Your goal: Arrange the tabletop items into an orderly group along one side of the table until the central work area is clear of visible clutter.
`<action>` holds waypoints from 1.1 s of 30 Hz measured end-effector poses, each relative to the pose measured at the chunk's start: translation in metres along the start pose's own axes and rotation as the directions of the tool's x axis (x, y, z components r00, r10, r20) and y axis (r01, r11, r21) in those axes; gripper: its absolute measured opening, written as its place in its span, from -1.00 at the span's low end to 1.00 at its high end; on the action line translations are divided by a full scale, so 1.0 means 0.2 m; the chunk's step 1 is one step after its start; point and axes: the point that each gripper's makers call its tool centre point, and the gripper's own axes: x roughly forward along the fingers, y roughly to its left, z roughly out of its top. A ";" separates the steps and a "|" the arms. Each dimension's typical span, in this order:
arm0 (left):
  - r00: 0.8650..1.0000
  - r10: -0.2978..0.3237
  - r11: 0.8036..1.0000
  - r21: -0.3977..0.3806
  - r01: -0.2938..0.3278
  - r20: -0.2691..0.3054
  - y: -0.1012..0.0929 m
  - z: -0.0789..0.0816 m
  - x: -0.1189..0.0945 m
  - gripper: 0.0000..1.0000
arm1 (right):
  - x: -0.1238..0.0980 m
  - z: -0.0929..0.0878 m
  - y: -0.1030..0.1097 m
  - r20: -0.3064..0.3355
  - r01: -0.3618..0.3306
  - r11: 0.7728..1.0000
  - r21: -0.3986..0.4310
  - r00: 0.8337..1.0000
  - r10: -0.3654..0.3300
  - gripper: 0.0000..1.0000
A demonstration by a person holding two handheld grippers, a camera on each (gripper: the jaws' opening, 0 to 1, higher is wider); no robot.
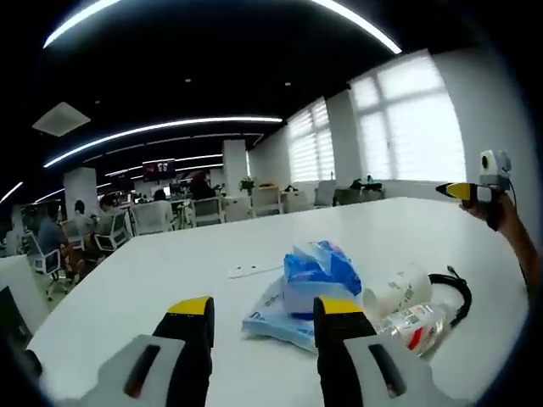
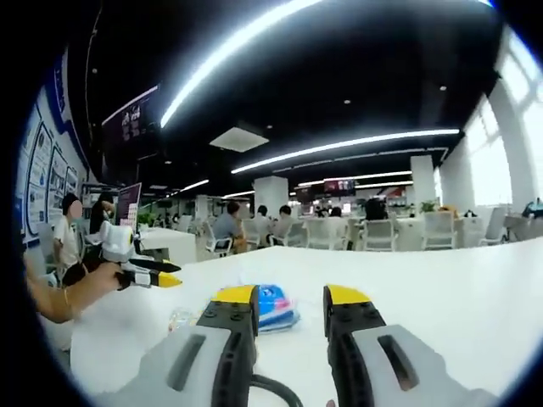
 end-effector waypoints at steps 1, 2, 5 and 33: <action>1.000 0.000 1.000 -0.001 0.000 -0.001 0.00 0.00 0.00 -0.08 | 0.00 0.00 0.00 0.001 0.000 1.000 0.002 1.000 0.000 -0.45; 1.000 -0.001 1.000 -0.002 0.001 -0.002 0.00 0.00 0.01 -0.09 | 0.01 0.00 0.00 0.002 0.000 1.000 0.004 1.000 0.000 -0.45; 1.000 0.005 1.000 -0.005 -0.005 -0.017 -0.01 -0.03 0.03 -0.11 | 0.03 0.00 0.01 -0.004 -0.002 1.000 0.002 1.000 0.002 -0.45; 0.992 -0.012 1.000 -0.025 0.009 -0.125 -0.09 -0.14 0.18 -0.22 | 0.44 -0.10 0.08 -0.081 -0.057 0.989 -0.140 0.996 0.046 -0.54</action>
